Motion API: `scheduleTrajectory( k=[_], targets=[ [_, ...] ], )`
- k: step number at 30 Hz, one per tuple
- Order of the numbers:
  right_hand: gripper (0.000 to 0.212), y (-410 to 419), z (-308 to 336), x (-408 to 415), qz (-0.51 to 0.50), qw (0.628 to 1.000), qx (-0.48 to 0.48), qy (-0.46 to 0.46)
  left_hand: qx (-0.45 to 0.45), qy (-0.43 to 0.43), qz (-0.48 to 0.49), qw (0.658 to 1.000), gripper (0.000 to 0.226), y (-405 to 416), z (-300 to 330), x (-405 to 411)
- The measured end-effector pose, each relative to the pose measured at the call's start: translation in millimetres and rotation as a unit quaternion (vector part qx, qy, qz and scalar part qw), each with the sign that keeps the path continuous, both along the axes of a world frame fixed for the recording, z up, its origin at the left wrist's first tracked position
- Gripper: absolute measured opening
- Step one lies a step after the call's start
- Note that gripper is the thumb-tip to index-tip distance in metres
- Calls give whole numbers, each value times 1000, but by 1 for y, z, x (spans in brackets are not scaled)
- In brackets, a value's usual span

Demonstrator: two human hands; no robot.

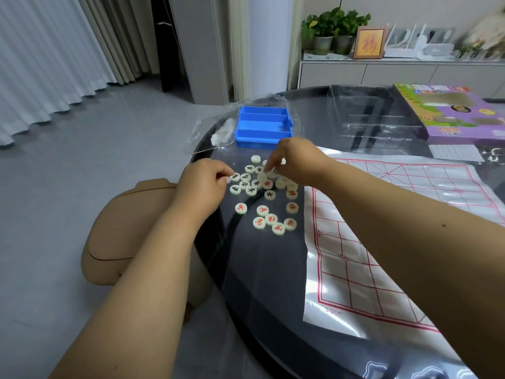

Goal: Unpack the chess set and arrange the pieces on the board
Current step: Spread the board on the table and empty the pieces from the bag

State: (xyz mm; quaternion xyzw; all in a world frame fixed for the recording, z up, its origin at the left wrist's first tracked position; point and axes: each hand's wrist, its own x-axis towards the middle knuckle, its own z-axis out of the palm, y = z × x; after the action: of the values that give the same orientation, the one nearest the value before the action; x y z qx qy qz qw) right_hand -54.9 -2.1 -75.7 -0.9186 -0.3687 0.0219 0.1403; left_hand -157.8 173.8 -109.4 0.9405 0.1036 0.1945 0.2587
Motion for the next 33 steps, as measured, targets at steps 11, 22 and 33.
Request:
scheduleTrajectory(
  k=[11, 22, 33],
  targets=[
    [32, 14, 0, 0, 38, 997, -60, -15, -128, -38, 40, 990, 15, -2, -16, -10],
    [26, 17, -2, 0, 17, 998, -57, -13, -107, -34, 28, 993, 16, -3, -17, -10],
    [25, 9, 0, -21, 69, 992, -83, 69, -94, -18, -112, 989, 20, -8, -13, -17]
  ],
)
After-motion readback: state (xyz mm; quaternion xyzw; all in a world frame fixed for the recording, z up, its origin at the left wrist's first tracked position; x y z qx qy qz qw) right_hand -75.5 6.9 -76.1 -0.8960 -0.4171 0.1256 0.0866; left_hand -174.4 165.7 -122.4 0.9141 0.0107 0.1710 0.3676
